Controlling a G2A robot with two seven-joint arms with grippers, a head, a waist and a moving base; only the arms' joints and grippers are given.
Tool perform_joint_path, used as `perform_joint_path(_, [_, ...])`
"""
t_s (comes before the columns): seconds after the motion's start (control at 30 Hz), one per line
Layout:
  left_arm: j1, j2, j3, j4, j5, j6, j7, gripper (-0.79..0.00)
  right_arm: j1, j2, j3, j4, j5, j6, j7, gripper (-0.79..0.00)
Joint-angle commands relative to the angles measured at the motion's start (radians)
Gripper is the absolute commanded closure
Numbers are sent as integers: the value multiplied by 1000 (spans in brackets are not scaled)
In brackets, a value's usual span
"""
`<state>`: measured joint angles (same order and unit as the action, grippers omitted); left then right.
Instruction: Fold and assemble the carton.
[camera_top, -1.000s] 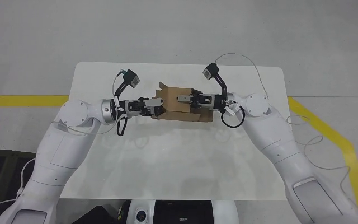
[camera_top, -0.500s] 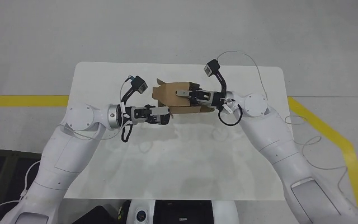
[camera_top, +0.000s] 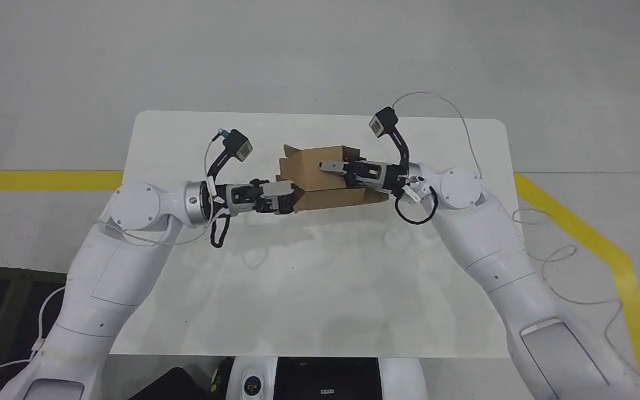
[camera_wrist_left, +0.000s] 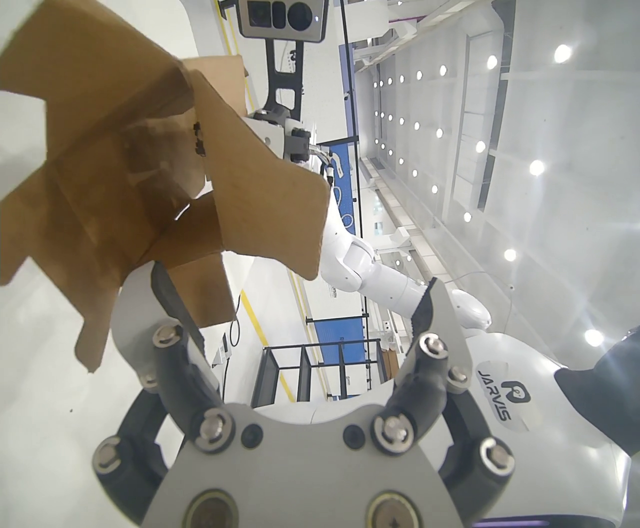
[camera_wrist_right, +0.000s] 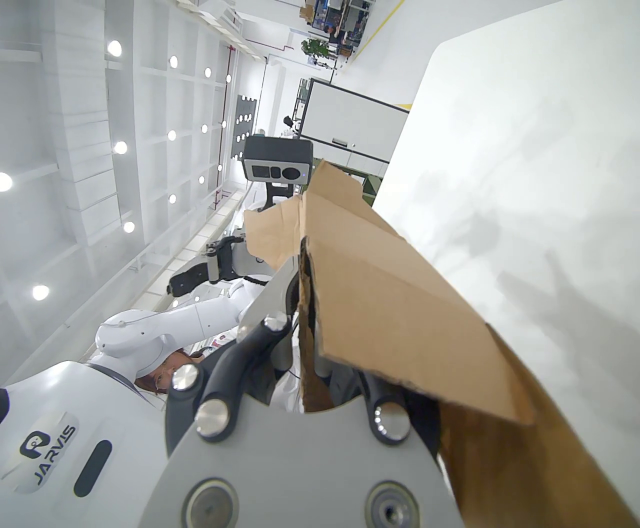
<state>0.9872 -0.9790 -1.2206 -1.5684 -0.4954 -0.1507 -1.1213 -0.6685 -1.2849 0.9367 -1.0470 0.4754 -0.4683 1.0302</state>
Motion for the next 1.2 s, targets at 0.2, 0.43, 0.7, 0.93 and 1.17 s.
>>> perform_joint_path(0.2, [17, 8, -42, 24, 21, 4, 13, -785, -15, 7, 27, -19, -7, 4, 18, 0])
perform_joint_path(0.43, [40, 13, -53, 23, 63, -3, 16, -785, -26, 13, 52, -46, -11, 9, 17, 0])
perform_joint_path(0.7, [70, 16, -47, 11, 136, -28, 29, -785, -30, 14, 68, -59, -6, 13, 21, 0])
perform_joint_path(0.93, [72, 19, -51, 45, 174, -36, 46, -785, -28, 24, 107, -74, 6, 18, 47, 0])
perform_joint_path(1.17, [59, 15, -21, 85, 223, -51, 59, -785, -36, 28, 127, -113, 24, 27, 55, 0])
